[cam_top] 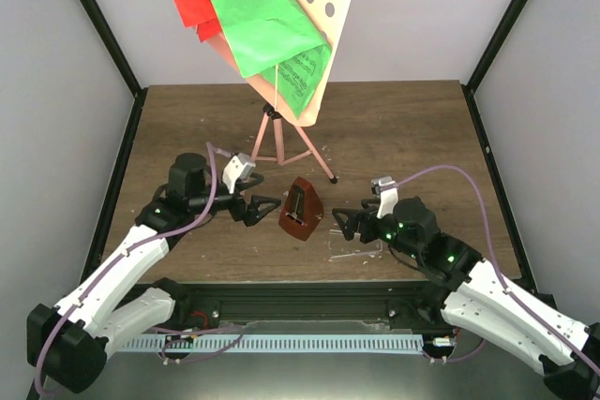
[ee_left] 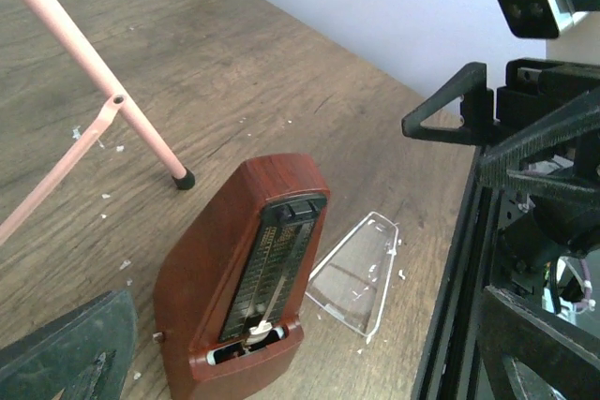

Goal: Pack up the instrument practice props

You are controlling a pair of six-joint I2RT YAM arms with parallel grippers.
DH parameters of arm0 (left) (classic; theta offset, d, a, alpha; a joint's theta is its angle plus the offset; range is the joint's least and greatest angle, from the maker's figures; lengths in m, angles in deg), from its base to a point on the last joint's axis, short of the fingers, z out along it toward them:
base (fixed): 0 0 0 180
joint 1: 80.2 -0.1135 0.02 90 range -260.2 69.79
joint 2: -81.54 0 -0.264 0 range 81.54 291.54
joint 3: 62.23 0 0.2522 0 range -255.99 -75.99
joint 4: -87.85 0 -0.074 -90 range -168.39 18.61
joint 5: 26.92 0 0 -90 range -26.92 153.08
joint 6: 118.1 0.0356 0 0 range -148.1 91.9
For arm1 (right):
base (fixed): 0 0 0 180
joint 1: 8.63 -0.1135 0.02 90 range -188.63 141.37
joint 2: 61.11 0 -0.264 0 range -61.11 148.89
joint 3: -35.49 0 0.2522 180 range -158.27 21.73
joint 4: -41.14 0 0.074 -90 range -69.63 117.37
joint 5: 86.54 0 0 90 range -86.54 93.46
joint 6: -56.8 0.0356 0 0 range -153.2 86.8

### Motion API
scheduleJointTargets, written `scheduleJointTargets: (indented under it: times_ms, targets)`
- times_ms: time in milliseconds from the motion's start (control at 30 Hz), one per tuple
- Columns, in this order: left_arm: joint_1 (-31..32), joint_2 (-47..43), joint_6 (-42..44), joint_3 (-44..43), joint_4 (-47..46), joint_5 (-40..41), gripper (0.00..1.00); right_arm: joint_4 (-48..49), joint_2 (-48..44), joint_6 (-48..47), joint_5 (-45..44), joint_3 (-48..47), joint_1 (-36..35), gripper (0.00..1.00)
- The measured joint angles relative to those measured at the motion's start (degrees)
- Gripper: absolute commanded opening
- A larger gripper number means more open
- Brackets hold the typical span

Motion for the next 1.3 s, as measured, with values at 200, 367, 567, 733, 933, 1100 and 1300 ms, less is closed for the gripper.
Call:
scheduleJointTargets:
  times_ms: [200, 367, 567, 733, 933, 1100, 1300]
  targets:
    - [0.68, 0.57, 0.37, 0.57, -1.33, -0.76, 1.00, -3.19, -0.28, 1.14, -1.27, -3.69, 0.42, 1.00]
    - [2.34, 0.26, 1.77, 3.74, -5.09, -0.22, 1.00, -6.25, 1.77, 2.67, -2.36, -5.73, 1.95, 1.00]
    - [4.04, -1.01, 3.74, 6.71, -7.45, 1.27, 1.00, -5.73, 2.25, 2.71, -1.55, -3.02, 5.33, 1.00]
    - [4.57, 0.35, 4.63, 6.64, -10.78, 2.36, 0.96, -2.12, 5.66, 4.68, 1.11, 2.23, 9.90, 1.00]
    - [4.57, 8.76, 6.43, 3.43, -11.87, 3.32, 0.89, 4.09, 7.37, 6.54, 3.61, 5.03, 12.70, 1.00]
    - [5.68, 13.18, 7.89, 2.54, -11.85, 3.41, 0.87, 7.30, 8.98, 6.12, 5.40, 4.87, 13.14, 1.00]
    - [6.62, 15.69, 9.20, 2.32, -11.87, 3.78, 0.86, 9.97, 7.19, 6.08, 7.85, 6.80, 13.14, 1.00]
